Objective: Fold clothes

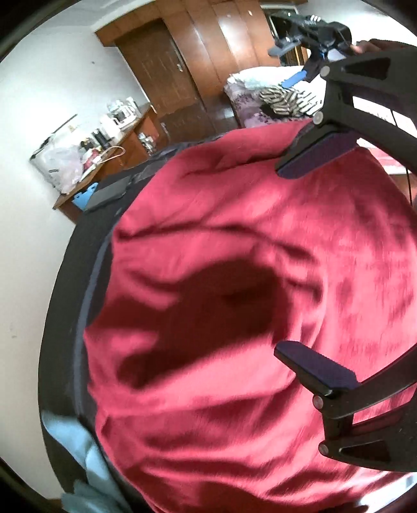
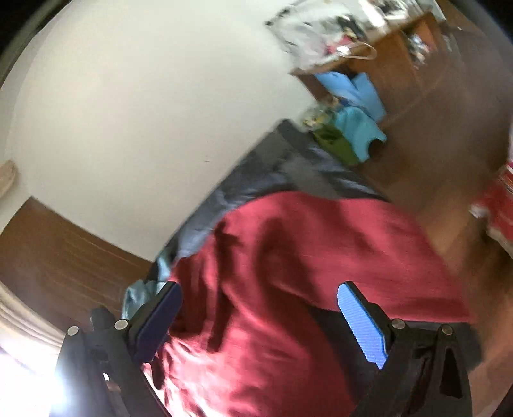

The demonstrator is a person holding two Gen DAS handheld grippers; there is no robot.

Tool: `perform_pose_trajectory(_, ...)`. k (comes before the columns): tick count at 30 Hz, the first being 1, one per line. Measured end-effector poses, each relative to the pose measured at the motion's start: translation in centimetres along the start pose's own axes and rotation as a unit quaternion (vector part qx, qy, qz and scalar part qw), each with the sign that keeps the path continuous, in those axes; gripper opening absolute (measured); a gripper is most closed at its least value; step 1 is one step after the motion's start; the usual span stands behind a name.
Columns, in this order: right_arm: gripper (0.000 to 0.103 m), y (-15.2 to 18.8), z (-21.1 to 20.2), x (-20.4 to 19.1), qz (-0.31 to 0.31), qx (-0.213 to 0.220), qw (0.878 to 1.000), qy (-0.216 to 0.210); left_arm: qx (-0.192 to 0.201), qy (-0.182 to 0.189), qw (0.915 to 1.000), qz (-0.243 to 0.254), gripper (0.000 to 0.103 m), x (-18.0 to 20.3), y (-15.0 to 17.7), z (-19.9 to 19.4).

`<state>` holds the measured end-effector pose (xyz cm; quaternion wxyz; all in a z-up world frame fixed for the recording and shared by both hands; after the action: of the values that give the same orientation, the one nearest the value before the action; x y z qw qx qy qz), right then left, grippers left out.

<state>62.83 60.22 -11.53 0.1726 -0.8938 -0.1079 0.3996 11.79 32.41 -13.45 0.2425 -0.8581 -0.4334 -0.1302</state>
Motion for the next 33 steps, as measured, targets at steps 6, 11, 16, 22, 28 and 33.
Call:
perform_pose_trajectory(6,0.099,0.5,-2.1,14.2,0.153,-0.036,0.987,0.021,-0.013,-0.017,0.9998,0.007,0.102,5.5,1.6,3.0)
perform_pose_trajectory(11,0.099,2.2,-1.2,20.8,0.266,-0.067,0.960,-0.054,-0.022,-0.035,0.9990,0.015,0.102,8.9,2.4,4.3)
perform_pose_trajectory(16,0.099,4.3,0.7,23.2,0.342,-0.113,0.925,-0.118,-0.012,-0.054,0.9982,0.024,0.102,11.0,2.4,3.7)
perform_pose_trajectory(22,0.099,6.1,3.0,26.4,0.442,-0.114,0.872,-0.174,-0.006,-0.078,0.9969,0.003,0.102,10.7,2.5,3.5)
perform_pose_trajectory(28,0.099,5.6,5.0,27.8,0.468,-0.079,0.858,-0.195,-0.008,-0.096,0.9952,-0.011,0.102,10.0,3.3,3.2)
perform_pose_trajectory(33,0.090,1.7,4.9,27.6,0.401,-0.045,0.900,-0.163,-0.007,-0.106,0.9942,-0.021,0.102,9.3,3.6,2.7)
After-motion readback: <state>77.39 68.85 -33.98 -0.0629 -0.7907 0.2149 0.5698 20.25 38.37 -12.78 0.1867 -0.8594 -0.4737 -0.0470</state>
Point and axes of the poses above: each gripper's, at about its wrist camera, not at the fingertips, and z roughly the way its jaws point, x to its right, y to its underside, the point moved 2 cm from there along z, roughly the way its jaws point, and after that the axes turned 1 degree about -y, right-handed, at the moved point
